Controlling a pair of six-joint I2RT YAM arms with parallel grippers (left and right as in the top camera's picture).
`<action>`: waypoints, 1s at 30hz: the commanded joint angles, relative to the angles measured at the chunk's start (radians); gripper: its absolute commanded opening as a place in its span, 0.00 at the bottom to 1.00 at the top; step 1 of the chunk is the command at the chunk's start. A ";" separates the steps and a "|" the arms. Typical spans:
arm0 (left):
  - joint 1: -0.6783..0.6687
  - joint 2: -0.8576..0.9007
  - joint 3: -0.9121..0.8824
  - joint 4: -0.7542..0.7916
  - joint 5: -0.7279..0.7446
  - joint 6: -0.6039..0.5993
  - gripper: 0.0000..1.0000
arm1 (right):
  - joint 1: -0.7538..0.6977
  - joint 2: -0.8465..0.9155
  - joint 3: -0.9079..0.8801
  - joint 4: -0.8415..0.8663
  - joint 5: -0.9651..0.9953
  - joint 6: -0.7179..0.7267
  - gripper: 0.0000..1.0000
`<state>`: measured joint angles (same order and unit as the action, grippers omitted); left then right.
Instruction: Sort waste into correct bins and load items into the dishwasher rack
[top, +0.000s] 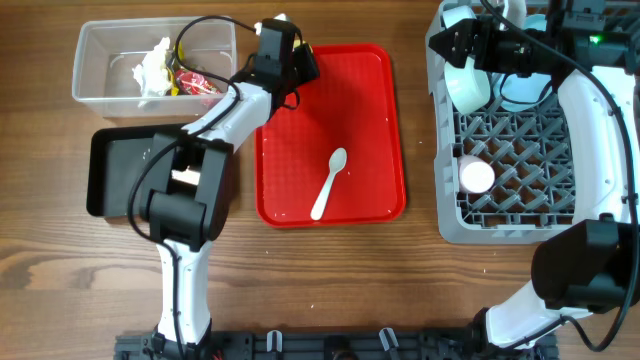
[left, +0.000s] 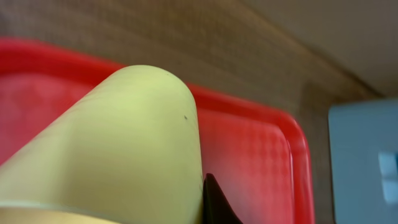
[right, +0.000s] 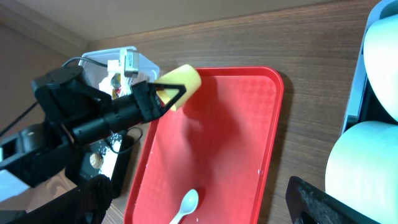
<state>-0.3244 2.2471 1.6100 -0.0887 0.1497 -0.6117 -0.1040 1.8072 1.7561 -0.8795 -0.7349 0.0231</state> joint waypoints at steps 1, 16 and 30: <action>0.030 -0.124 -0.013 -0.176 0.194 -0.024 0.04 | 0.001 -0.005 0.009 -0.006 0.010 0.003 0.91; 0.225 -0.435 -0.013 -0.510 1.188 0.265 0.04 | 0.141 0.071 -0.288 0.518 -0.655 0.106 0.96; 0.169 -0.435 -0.013 -0.506 1.139 0.268 0.04 | 0.344 0.127 -0.298 0.798 -0.609 0.290 0.87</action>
<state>-0.1547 1.8076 1.5997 -0.5991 1.2907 -0.3691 0.2165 1.9102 1.4578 -0.0925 -1.3396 0.3172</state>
